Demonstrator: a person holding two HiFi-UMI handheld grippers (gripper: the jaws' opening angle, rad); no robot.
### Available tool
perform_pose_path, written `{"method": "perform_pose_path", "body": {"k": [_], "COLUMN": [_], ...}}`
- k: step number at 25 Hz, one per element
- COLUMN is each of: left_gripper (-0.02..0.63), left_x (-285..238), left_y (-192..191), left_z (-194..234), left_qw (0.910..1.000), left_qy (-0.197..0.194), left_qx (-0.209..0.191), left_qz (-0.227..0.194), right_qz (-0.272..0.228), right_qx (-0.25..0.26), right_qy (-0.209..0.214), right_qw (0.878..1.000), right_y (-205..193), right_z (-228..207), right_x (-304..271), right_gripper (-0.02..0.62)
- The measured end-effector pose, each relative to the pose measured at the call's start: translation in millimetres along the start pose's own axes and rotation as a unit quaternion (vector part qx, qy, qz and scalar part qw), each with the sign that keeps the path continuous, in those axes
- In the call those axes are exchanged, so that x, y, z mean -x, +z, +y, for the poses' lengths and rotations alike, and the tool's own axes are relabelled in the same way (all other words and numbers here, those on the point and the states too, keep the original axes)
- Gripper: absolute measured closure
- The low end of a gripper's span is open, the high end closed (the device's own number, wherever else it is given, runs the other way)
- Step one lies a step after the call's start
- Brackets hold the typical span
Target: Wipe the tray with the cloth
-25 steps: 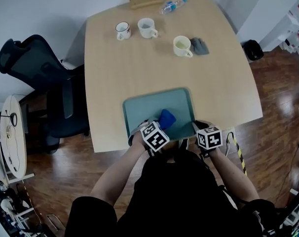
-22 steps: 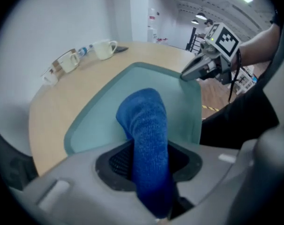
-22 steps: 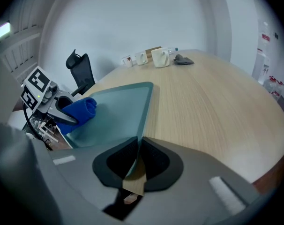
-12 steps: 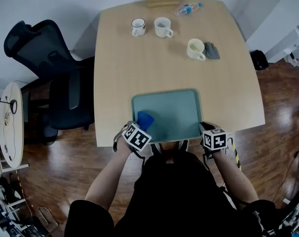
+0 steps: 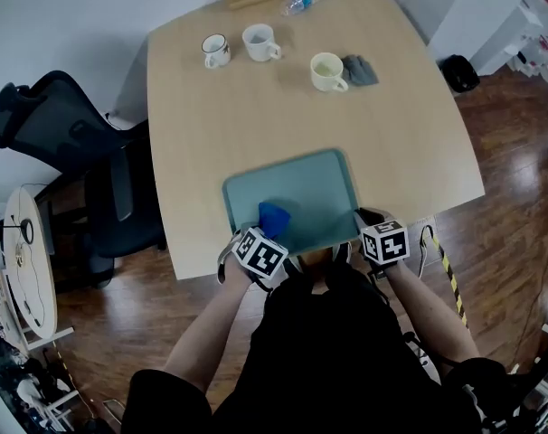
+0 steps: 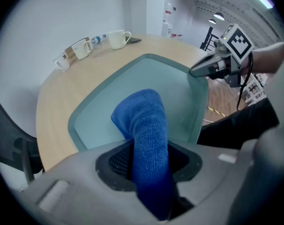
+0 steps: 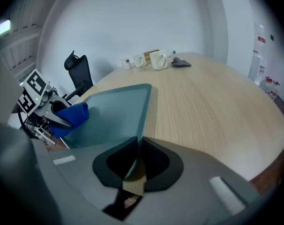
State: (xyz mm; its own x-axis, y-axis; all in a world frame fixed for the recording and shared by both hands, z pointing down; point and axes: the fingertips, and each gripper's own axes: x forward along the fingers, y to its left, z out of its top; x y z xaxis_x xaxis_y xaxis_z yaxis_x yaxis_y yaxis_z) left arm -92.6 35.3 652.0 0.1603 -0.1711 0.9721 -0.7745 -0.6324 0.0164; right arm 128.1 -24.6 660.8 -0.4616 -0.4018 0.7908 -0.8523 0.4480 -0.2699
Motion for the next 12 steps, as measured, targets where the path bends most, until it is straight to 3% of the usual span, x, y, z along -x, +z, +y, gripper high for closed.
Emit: {"method": "perform_pose_path", "body": {"k": [4,12], "left_gripper": [0.449,0.449], "left_x": [-9,-28], "left_y": [38,117], "left_z": [-35,-123], "left_qw": [0.9992,0.9830], "left_qy": [-0.031,-0.078], "left_qx": [-0.023,-0.164], "left_qz": [-0.013,-0.025], "right_qz": [-0.003,-0.002], "right_qx": [-0.001,-0.007], "right_qy": [0.003,0.015], "right_qw": [1.000,1.000], "right_y": [-1,1], "right_z": [0,2], "right_x": [1,2], "right_gripper": [0.561,0.561]}}
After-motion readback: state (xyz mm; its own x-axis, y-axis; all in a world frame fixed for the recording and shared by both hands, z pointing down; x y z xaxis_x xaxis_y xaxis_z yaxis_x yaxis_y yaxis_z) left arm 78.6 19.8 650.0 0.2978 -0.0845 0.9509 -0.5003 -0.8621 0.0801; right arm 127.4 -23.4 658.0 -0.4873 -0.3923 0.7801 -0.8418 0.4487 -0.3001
